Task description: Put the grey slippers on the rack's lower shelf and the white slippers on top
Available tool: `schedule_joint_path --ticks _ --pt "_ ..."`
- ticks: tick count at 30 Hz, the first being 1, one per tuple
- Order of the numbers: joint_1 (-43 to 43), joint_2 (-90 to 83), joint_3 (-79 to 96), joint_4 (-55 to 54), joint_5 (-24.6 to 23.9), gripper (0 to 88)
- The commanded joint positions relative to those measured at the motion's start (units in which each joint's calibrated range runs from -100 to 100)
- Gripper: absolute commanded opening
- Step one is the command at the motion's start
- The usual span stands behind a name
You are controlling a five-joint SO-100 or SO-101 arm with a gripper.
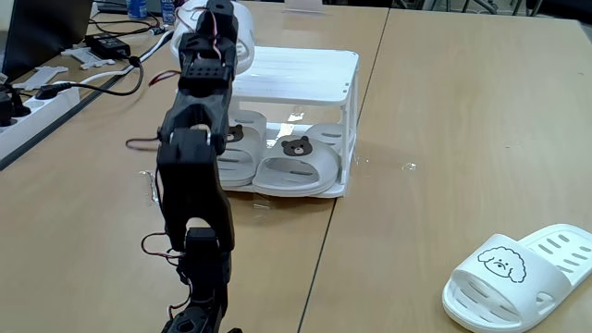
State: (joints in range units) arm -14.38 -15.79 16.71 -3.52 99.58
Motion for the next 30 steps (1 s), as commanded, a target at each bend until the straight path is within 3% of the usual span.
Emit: schedule_joint_path --ticks 1,15,19,23,30 --pt "0.1 11.3 -22.9 -0.1 0.4 0.7" --pt "0.6 56.6 -69.4 -0.2 0.4 0.7" --pt "0.5 57.6 -70.2 -0.2 0.4 2.3" --pt "-0.1 56.4 -70.1 -0.2 0.4 26.5" --pt "1.0 41.2 -48.9 -0.3 0.4 27.9"
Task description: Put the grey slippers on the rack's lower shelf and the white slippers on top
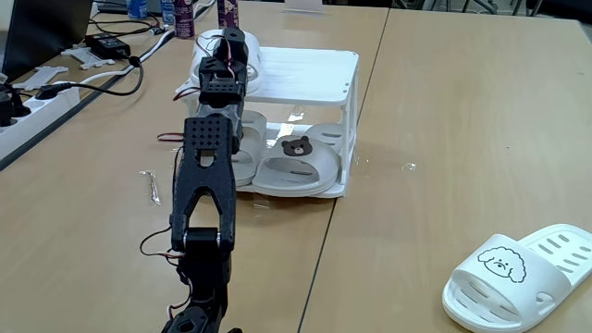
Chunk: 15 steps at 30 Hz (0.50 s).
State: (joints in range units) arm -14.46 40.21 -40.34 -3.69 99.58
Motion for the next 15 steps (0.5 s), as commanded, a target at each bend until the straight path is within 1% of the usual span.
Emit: schedule_joint_path --ticks 1,9,15 --pt "1.3 -18.2 12.8 -0.1 0.4 27.9" --pt "1.2 -34.2 36.0 -0.2 0.4 27.9" --pt "1.3 -46.6 49.6 -0.2 0.4 27.9"
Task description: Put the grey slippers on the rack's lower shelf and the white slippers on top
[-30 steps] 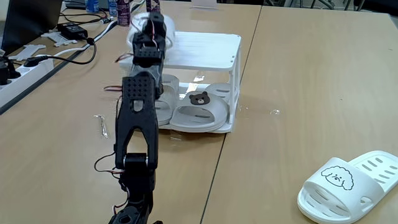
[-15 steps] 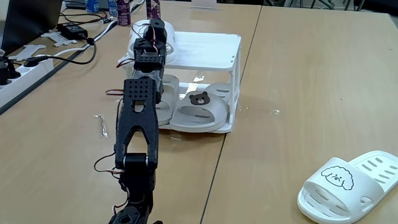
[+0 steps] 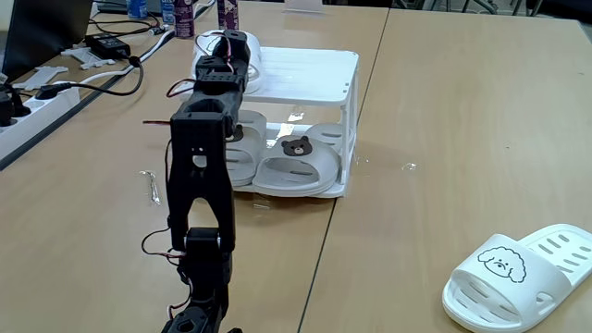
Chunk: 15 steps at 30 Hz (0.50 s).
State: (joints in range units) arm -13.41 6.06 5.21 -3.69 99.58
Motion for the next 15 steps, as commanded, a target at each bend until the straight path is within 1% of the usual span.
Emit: schedule_joint_path --ticks 1,4,5,7,9,10,11,12,15 --pt "0.3 -15.4 6.6 -0.2 0.4 27.9" --pt "0.4 -26.8 15.9 -0.2 0.4 27.7" --pt "0.8 -30.3 18.6 -0.3 0.4 26.0" --pt "3.5 -36.1 23.4 -0.4 0.4 16.4" --pt "6.5 -41.0 28.7 -0.6 0.4 4.4" --pt "7.7 -44.6 32.8 -0.8 0.4 0.3" --pt "8.5 -47.1 36.9 -2.9 0.4 1.3" --pt "8.9 -48.8 42.1 -8.2 0.4 0.7" --pt "10.4 -49.4 61.0 -31.9 0.4 0.7"
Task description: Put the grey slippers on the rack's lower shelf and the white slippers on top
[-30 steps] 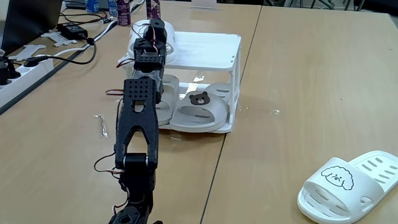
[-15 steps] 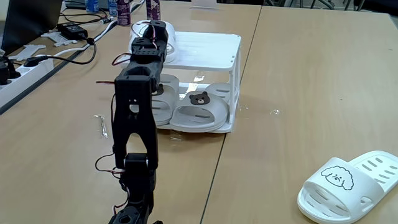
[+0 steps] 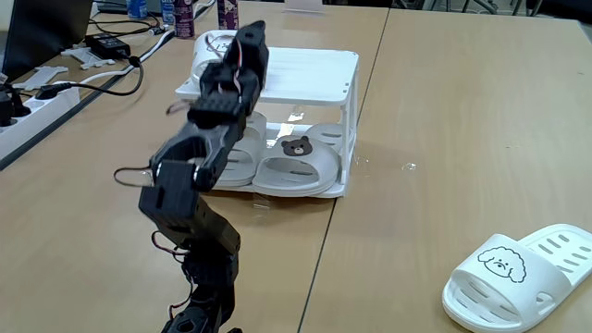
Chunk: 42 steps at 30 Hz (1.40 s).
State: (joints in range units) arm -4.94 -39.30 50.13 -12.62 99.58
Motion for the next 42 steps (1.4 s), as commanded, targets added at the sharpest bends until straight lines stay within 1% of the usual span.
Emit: schedule_joint_path --ticks 1,3,6,10,12,16,22,26,29,34,35,36,39,40,42 --pt "2.8 -3.4 22.5 -29.4 0.4 0.7" --pt "5.4 0.0 34.6 -40.6 0.4 0.7" --pt "11.6 6.8 40.0 -46.2 0.4 0.7" --pt "23.4 17.6 39.9 -48.3 0.4 0.7" --pt "30.6 24.8 38.6 -51.7 0.4 0.7" --pt "40.0 36.4 33.7 -57.8 0.4 0.7" --pt "51.7 48.9 28.0 -58.8 0.4 0.7" --pt "55.1 56.3 24.2 -61.0 0.4 0.7" --pt "55.3 62.6 19.3 -63.6 0.4 0.7" --pt "55.3 69.1 9.5 -63.7 0.4 1.2" --pt "55.4 70.5 6.9 -63.7 0.4 2.5" --pt "55.5 71.3 5.0 -63.7 0.4 6.5" --pt "55.5 73.3 0.5 -63.6 0.4 22.3" --pt "55.5 74.1 -0.7 -63.6 0.4 25.8" --pt "55.5 75.6 -3.8 -63.6 0.4 28.7"
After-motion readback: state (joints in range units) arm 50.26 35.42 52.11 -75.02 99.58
